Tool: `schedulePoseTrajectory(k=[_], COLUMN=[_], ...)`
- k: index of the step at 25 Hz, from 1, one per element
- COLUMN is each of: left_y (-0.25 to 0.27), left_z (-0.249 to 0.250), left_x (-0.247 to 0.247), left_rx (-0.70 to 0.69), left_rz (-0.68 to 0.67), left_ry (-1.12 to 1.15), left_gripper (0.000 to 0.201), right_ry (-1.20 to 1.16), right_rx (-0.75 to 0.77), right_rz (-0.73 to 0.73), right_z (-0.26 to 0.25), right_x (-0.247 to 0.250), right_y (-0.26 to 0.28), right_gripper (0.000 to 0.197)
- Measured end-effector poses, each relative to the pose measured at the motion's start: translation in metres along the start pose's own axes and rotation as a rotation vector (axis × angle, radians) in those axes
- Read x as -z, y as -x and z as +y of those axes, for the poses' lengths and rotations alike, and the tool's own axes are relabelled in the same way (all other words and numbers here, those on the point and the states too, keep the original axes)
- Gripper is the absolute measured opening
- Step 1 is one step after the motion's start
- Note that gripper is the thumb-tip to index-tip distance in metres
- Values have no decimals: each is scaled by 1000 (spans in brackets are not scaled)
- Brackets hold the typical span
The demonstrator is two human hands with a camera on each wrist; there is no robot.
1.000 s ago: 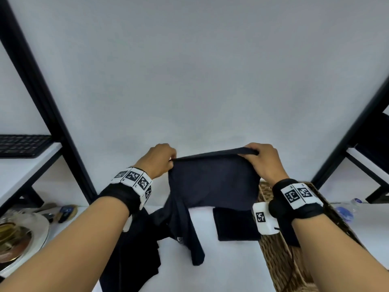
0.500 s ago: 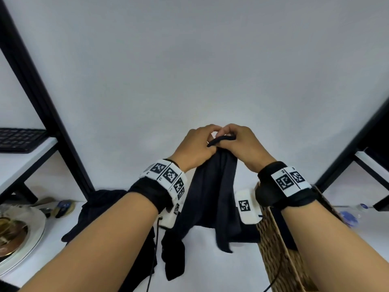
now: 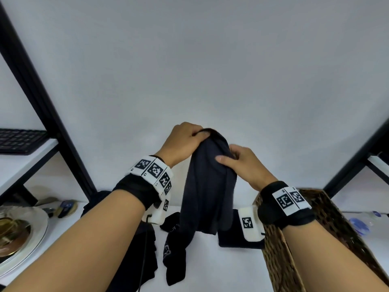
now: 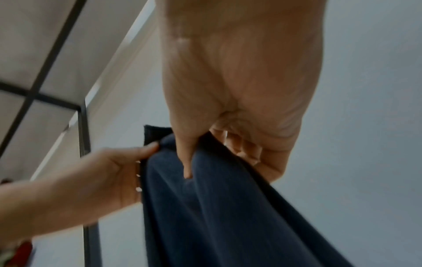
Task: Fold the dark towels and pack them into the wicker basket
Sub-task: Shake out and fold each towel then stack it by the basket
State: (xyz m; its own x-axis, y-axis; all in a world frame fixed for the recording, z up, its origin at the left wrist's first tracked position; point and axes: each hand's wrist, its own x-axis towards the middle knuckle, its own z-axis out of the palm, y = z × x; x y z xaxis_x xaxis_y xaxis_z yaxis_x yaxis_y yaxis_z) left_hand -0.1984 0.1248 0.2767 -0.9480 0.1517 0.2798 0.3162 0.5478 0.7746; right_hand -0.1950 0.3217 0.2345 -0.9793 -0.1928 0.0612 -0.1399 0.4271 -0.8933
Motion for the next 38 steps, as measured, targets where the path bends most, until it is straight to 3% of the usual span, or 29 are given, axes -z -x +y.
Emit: schedulePoseTrajectory(k=[3, 7, 9, 13, 16, 19, 22, 27, 33, 38], left_y=[-9, -18, -23, -34, -46, -58, -58, 1, 103, 166], left_z=[-20, -36, -42, -48, -37, -6, 33, 78, 61, 26], left_x=[15, 47, 57, 71, 82, 101, 124, 151, 143, 109], left_rx=[46, 41, 83, 107, 152, 111, 25, -112, -71, 45], left_rz=[183, 319, 324, 374, 403, 479, 555, 646, 567, 501], left_ry=[91, 177, 190, 84, 197, 348, 360, 358, 451, 498], left_gripper=[42, 20, 17, 16, 17, 13, 10, 17, 38, 12], right_ry=[338, 493, 533, 379, 280, 370, 191, -239, -434, -468], right_rx=[-10, 62, 92, 87, 62, 186, 304, 413, 343, 208], right_rz=[-55, 133, 204, 257, 249, 409, 537, 468, 356, 301], right_z=[34, 52, 47, 31, 11, -29, -77, -136, -124, -73], right_x=[12, 46, 56, 80, 101, 118, 137, 145, 113, 86], right_y=[3, 0, -5, -29, -55, -73, -74, 1, 117, 172], right_gripper=[9, 4, 17, 16, 10, 8, 13, 5, 4, 12])
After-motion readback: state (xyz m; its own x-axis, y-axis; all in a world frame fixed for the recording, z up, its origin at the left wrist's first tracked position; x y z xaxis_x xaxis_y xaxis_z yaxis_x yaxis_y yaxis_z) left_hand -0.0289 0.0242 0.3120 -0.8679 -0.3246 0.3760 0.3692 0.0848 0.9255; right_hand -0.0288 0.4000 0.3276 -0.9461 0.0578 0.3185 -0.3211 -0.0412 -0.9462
